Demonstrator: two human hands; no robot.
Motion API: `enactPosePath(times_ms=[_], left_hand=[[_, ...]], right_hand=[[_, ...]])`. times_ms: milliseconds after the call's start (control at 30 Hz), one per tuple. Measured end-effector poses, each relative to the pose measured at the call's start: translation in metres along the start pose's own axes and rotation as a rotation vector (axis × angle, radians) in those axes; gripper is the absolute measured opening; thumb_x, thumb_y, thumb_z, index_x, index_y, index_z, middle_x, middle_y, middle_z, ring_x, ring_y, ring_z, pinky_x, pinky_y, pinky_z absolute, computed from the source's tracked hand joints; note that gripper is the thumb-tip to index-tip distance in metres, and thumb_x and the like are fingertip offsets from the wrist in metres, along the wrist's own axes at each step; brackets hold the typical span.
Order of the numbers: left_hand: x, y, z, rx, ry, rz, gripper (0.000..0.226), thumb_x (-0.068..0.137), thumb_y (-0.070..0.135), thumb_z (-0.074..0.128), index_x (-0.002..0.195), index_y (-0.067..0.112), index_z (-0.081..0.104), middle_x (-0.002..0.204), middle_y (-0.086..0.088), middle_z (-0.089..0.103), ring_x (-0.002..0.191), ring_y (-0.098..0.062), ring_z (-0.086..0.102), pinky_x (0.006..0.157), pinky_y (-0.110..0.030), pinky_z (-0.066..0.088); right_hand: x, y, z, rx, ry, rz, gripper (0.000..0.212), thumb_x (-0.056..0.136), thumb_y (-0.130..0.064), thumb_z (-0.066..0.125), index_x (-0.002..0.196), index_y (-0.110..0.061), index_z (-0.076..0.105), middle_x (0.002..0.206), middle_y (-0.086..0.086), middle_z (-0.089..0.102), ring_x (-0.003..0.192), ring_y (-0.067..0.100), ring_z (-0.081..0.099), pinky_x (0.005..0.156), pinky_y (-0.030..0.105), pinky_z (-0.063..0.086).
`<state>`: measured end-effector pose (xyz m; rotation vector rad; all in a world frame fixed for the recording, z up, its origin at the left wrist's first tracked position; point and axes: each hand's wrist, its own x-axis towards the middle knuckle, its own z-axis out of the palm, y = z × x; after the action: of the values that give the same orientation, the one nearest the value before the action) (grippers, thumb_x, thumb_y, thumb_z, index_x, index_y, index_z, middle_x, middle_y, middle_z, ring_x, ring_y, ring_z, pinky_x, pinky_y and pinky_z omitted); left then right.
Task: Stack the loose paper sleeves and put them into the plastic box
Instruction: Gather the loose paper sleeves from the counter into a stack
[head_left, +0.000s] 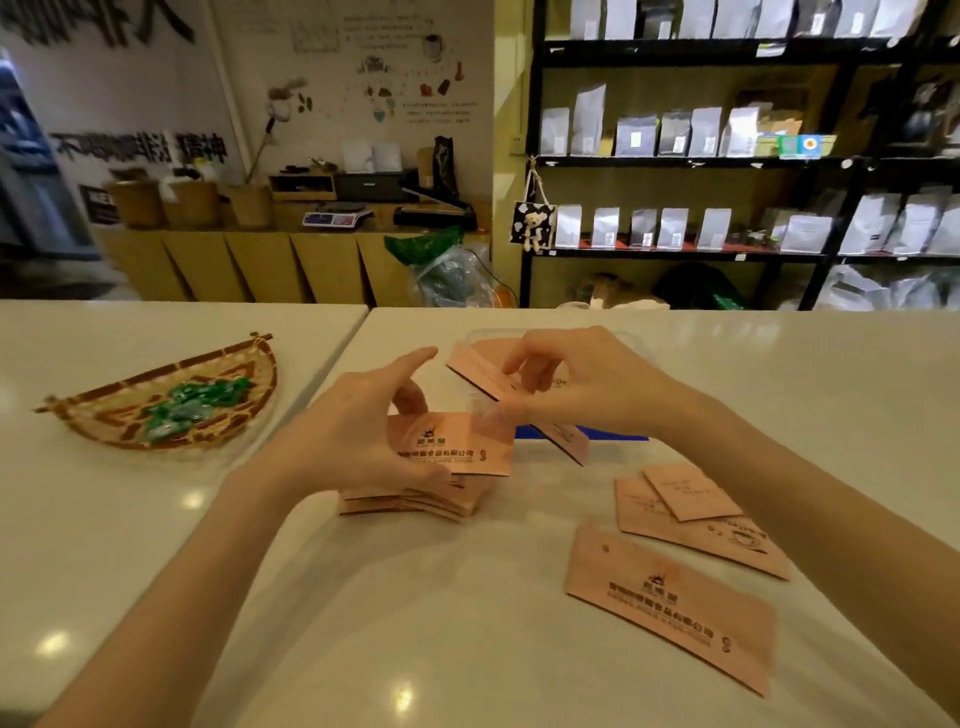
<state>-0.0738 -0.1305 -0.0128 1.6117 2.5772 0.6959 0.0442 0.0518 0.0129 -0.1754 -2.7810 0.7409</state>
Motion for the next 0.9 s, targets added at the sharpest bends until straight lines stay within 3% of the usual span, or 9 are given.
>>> enactPosePath(times_ms=[67, 133, 200, 333, 433, 533, 667, 767, 900], left_hand=[[-0.004, -0.012, 0.003, -0.027, 0.026, -0.048, 0.11, 0.056, 0.049, 0.076, 0.141, 0.031, 0.008, 0.101, 0.012, 0.052, 0.094, -0.008, 0.051, 0.079, -0.014, 0.04], [-0.006, -0.021, 0.007, -0.079, 0.032, -0.086, 0.114, 0.056, 0.045, 0.078, 0.141, 0.031, 0.005, 0.101, 0.013, 0.051, 0.094, -0.008, 0.05, 0.072, -0.011, 0.041], [-0.007, -0.029, 0.012, -0.188, 0.039, -0.076, 0.118, 0.053, 0.043, 0.079, 0.142, 0.031, 0.002, 0.103, 0.013, 0.055, 0.101, -0.009, 0.053, 0.079, -0.014, 0.042], [-0.006, -0.039, 0.019, -0.267, 0.068, -0.068, 0.123, 0.053, 0.036, 0.08, 0.141, 0.027, -0.005, 0.1, 0.012, 0.06, 0.098, -0.004, 0.056, 0.081, -0.009, 0.042], [-0.005, -0.044, 0.023, -0.253, 0.016, -0.108, 0.123, 0.047, 0.05, 0.074, 0.141, 0.032, -0.004, 0.113, 0.007, 0.058, 0.107, -0.009, 0.052, 0.086, -0.021, 0.041], [-0.004, -0.047, 0.023, -0.209, -0.03, -0.154, 0.112, 0.055, 0.042, 0.08, 0.141, 0.03, 0.009, 0.123, 0.006, 0.05, 0.114, -0.012, 0.044, 0.092, -0.026, 0.038], [-0.005, -0.046, 0.021, -0.075, -0.079, -0.149, 0.09, 0.054, 0.052, 0.077, 0.131, 0.028, 0.038, 0.127, 0.006, 0.047, 0.117, -0.012, 0.04, 0.089, -0.022, 0.034], [-0.005, -0.044, 0.02, -0.038, -0.089, -0.148, 0.08, 0.058, 0.048, 0.077, 0.127, 0.026, 0.044, 0.125, 0.004, 0.048, 0.113, -0.012, 0.04, 0.087, -0.023, 0.034], [-0.003, -0.041, 0.021, -0.025, -0.115, -0.143, 0.08, 0.053, 0.058, 0.07, 0.124, 0.028, 0.048, 0.124, 0.005, 0.048, 0.113, -0.012, 0.04, 0.088, -0.023, 0.033]], right_hand=[[0.01, -0.01, 0.013, -0.043, 0.005, -0.06, 0.049, 0.06, -0.066, 0.062, 0.093, -0.03, 0.062, 0.088, -0.009, 0.064, 0.083, 0.011, 0.059, 0.074, 0.037, 0.053], [0.018, -0.019, 0.026, -0.145, -0.005, -0.128, 0.054, 0.061, -0.07, 0.058, 0.097, -0.03, 0.061, 0.09, -0.011, 0.062, 0.084, 0.01, 0.057, 0.07, 0.032, 0.05], [0.023, -0.025, 0.036, -0.237, -0.019, -0.171, 0.057, 0.063, -0.071, 0.055, 0.103, -0.029, 0.059, 0.091, -0.01, 0.06, 0.084, 0.011, 0.053, 0.065, 0.024, 0.043], [0.025, -0.025, 0.051, -0.234, -0.077, -0.172, 0.062, 0.066, -0.069, 0.054, 0.109, -0.026, 0.055, 0.102, -0.003, 0.062, 0.089, 0.013, 0.052, 0.072, 0.028, 0.048], [0.027, -0.021, 0.058, -0.338, -0.099, -0.164, 0.064, 0.065, -0.072, 0.052, 0.112, -0.028, 0.053, 0.108, -0.002, 0.059, 0.096, 0.015, 0.048, 0.079, 0.031, 0.047], [0.027, -0.019, 0.062, -0.446, -0.096, -0.198, 0.065, 0.067, -0.072, 0.048, 0.113, -0.027, 0.054, 0.111, -0.002, 0.059, 0.102, 0.016, 0.046, 0.086, 0.031, 0.038], [0.025, -0.016, 0.068, -0.522, -0.117, -0.262, 0.061, 0.074, -0.069, 0.042, 0.114, -0.025, 0.055, 0.117, -0.003, 0.059, 0.111, 0.016, 0.044, 0.096, 0.03, 0.025], [0.024, -0.012, 0.072, -0.537, -0.124, -0.282, 0.06, 0.076, -0.068, 0.038, 0.113, -0.025, 0.054, 0.118, -0.003, 0.059, 0.115, 0.016, 0.043, 0.102, 0.032, 0.022], [0.021, -0.007, 0.062, -0.449, -0.081, -0.292, 0.055, 0.078, -0.065, 0.041, 0.113, -0.025, 0.054, 0.124, -0.005, 0.056, 0.121, 0.013, 0.039, 0.104, 0.029, 0.022]])
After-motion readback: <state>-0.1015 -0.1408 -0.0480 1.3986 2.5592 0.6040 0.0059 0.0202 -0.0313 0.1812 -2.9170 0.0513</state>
